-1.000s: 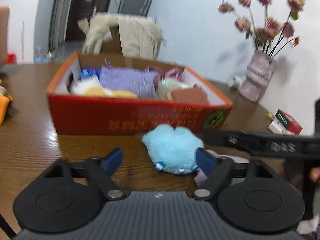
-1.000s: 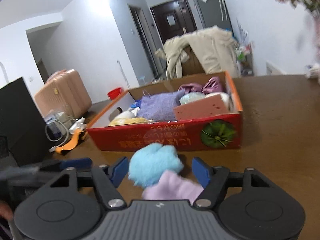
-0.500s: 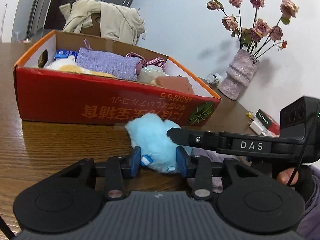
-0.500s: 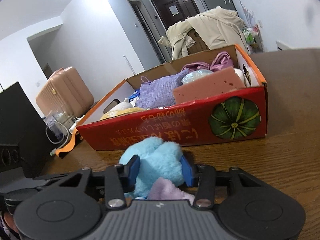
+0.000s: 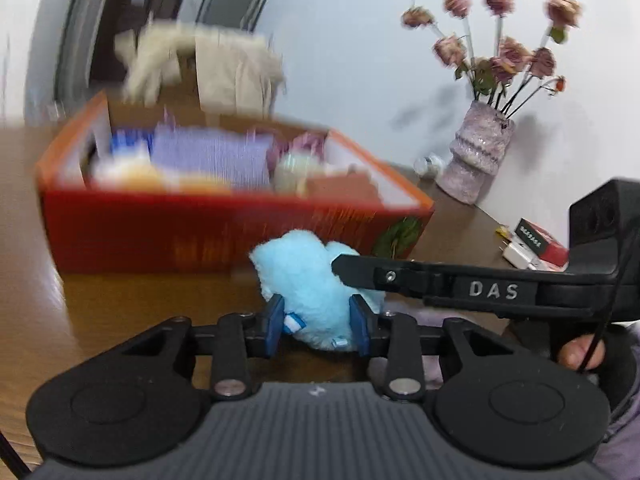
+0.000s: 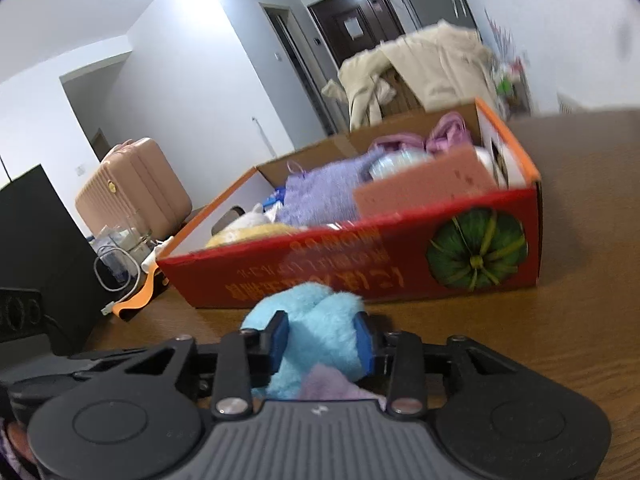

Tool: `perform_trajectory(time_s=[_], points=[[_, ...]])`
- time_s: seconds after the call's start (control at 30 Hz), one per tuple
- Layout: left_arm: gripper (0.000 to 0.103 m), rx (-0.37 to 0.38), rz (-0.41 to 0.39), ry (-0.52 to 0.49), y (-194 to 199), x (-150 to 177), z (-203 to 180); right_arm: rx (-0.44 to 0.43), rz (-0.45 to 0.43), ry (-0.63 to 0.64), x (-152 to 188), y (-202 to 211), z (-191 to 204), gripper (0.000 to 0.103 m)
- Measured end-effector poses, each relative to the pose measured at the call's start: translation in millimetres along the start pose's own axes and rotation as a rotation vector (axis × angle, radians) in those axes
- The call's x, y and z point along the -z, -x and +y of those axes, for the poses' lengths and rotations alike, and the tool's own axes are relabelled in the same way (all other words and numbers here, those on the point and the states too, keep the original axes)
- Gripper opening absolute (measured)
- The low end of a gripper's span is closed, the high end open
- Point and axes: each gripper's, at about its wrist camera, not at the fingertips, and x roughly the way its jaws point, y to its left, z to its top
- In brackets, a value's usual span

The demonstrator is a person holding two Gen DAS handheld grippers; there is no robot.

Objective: Organize soft objects
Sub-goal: 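Lift the light-blue puff into the box and open both grippers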

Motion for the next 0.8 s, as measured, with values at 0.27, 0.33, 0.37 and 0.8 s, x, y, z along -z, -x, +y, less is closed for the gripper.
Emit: perform_trajectory(time_s=[0.27, 0.33, 0.37, 0.8], points=[[0.035, -0.008, -0.142, -0.1, 132, -12, -60, -0.078, -0.161, 0.07, -10, 116, 74, 0.031], [0.034, -0.008, -0.198, -0.105, 168, -3, -82, -0.084, -0.186, 0.078, -4, 149, 92, 0.03], [0.034, -0.005, -0.23, -0.11, 185, 3, -91, -0.084, -0.209, 0.089, 2, 167, 102, 0.03], [0.033, 0.043, -0.295, -0.117, 236, 1, -115, -0.073, -0.29, 0.124, 11, 236, 140, 0.03]])
